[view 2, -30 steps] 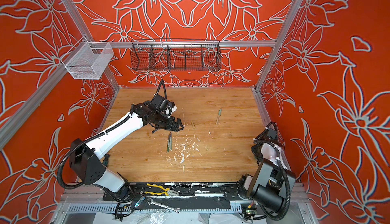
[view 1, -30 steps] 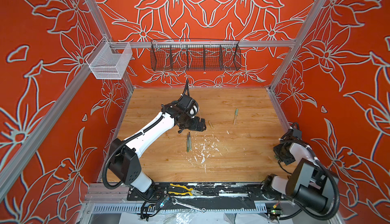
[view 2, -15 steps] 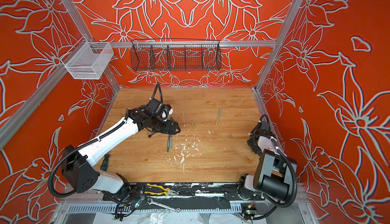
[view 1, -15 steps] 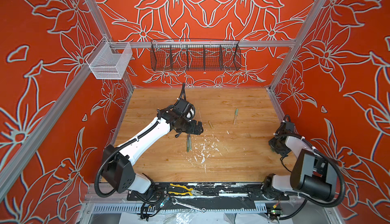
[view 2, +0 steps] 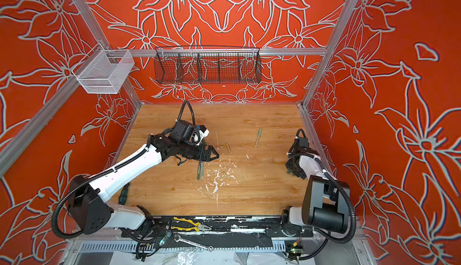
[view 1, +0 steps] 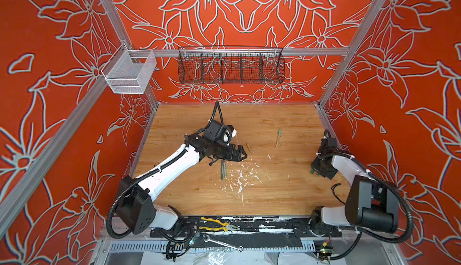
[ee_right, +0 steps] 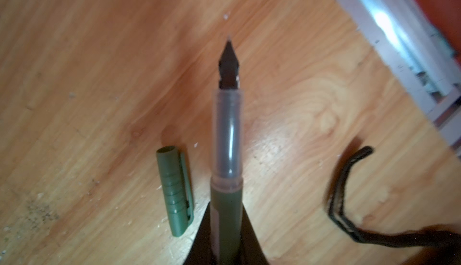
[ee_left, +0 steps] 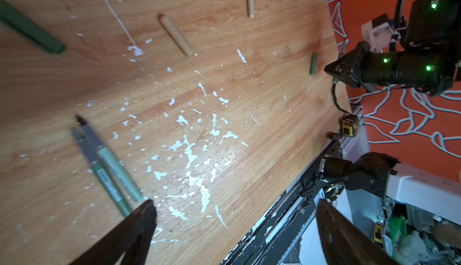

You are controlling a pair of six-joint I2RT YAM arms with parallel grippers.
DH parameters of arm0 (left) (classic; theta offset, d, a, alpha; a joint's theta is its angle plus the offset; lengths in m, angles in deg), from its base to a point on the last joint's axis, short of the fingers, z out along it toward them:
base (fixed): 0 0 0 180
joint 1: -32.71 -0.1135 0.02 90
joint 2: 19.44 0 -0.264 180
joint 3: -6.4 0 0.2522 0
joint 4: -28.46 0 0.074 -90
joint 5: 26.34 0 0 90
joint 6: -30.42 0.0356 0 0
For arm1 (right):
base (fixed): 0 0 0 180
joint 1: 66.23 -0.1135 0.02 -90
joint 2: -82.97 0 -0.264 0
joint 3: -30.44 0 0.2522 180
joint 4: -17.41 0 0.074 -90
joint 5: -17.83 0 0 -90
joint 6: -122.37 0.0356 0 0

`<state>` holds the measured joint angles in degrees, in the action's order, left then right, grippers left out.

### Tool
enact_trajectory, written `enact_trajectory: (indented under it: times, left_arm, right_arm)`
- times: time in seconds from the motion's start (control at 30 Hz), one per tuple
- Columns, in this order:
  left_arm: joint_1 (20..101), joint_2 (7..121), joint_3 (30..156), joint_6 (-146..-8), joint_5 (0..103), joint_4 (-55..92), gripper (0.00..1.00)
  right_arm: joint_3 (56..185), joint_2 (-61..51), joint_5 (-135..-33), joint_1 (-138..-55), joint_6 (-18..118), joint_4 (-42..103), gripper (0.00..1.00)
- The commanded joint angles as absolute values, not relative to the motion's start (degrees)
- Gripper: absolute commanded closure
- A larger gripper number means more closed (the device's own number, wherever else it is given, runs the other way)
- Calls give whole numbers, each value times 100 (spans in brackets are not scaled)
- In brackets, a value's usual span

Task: Insert pens into pen caps
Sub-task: Move the pen cap to the center of the table.

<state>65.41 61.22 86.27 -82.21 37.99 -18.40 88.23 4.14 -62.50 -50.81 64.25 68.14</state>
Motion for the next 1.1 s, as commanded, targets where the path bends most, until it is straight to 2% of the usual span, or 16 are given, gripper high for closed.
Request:
enact_trajectory:
  times: [0.0,0.23,0.4,0.57,0.9,1.07]
  left_arm:
    - [6567,6267,8416,-8406,3383,-1221,2]
    - [6567,6334,8394,-8111,3472,-1281,2]
    - [6566,6292,8475,-7879,3554,-1474,2]
    - [6559,6221,8419,-7783,3697,-1592,2]
    - [6558,6111,8328,-7909,3683,-1457,2]
    - [6558,5975,8283,-7891,3815,-1518,2]
  right_arm:
    - [9028,215,-5977,-4857,6029,7321,100]
    - [9128,81,-5947,-4729,5984,7521,100]
    - [9496,-675,-6169,-4743,5697,7443,100]
    - [9448,-840,-6551,-4819,5617,7286,100]
    - [9649,-1090,-7123,-5418,5552,7043,100]
    - [9772,-1246,-7472,-6295,5664,6656,100]
